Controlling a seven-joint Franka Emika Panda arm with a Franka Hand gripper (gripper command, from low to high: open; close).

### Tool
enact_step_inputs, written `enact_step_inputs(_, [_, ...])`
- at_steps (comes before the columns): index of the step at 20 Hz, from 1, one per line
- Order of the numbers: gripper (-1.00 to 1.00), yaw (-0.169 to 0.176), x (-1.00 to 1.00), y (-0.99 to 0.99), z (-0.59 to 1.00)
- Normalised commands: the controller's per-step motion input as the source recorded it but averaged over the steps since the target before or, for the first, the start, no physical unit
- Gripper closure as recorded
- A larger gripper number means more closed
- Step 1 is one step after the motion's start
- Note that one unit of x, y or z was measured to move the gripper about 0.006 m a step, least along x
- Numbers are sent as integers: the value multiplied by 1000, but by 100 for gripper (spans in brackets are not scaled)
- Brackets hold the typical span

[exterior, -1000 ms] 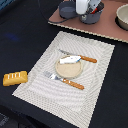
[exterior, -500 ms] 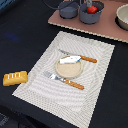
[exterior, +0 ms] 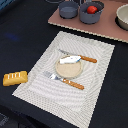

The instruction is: Interact with the objects in diverse but meaningful ways.

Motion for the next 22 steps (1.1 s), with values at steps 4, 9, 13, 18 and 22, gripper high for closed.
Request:
enact_step_inputs(4, [-100,0,-14,-990,10])
enact_step_inputs(9, [-100,0,-8,-990,23])
enact_step_inputs(13, [-100,0,0,-995,42])
enact_step_inputs(18, [-100,0,1,-995,53])
enact_step_inputs(22, [-100,0,0,-984,22])
